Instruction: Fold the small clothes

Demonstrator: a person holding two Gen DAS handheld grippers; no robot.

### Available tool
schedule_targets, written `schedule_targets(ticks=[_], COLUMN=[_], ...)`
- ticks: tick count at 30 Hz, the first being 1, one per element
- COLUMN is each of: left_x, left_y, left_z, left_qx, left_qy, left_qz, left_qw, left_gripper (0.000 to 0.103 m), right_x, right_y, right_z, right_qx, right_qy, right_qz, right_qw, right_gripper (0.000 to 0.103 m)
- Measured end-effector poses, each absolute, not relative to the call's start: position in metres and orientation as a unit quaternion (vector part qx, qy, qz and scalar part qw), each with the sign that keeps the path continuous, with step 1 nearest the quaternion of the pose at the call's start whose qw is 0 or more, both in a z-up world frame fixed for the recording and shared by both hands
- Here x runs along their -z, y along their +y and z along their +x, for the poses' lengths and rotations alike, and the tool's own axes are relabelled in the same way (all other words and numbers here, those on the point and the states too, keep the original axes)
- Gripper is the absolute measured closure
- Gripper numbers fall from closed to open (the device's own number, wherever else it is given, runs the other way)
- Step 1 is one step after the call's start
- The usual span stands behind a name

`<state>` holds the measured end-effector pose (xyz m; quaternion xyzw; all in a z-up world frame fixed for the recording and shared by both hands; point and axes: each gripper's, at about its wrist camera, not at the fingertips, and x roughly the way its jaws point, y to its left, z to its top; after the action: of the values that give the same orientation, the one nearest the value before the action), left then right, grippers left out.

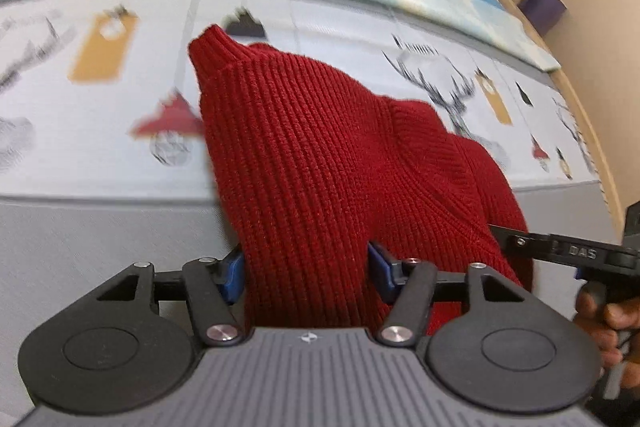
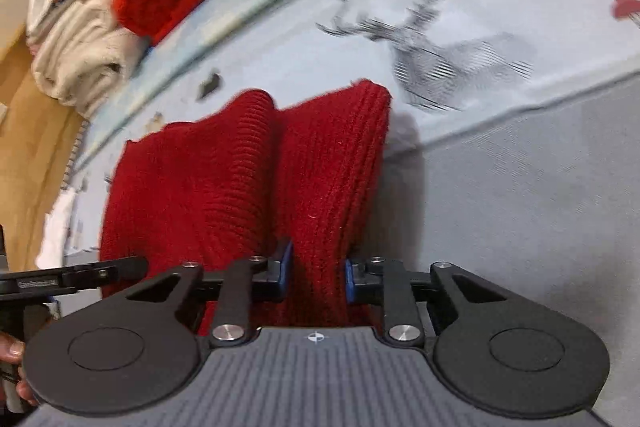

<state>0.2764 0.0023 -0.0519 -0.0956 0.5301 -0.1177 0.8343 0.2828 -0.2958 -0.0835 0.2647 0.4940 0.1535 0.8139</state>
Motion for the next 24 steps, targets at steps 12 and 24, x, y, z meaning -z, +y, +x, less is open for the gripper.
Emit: schedule_targets(ticks=[12, 24], left_x=[0.021, 0.042], left_y=[0.048, 0.042], left_z=[0.271, 0.231], left_qx=[0.063, 0.124], left_qy=[0.463, 0.497], left_qz=[-0.021, 0.056], left_qw=[0.884, 0.857], left_gripper=[0.027, 0.020], right_x=[0.077, 0.064], right_y=[-0.228, -0.223], right_z=[0.311, 0.298], right_qx=[-0.155, -0.065], right_qy=[0.492, 0.498], right_qz=[0.231, 0.143], right_qw=[0.825, 0.853], right_gripper=[0.078, 0.059])
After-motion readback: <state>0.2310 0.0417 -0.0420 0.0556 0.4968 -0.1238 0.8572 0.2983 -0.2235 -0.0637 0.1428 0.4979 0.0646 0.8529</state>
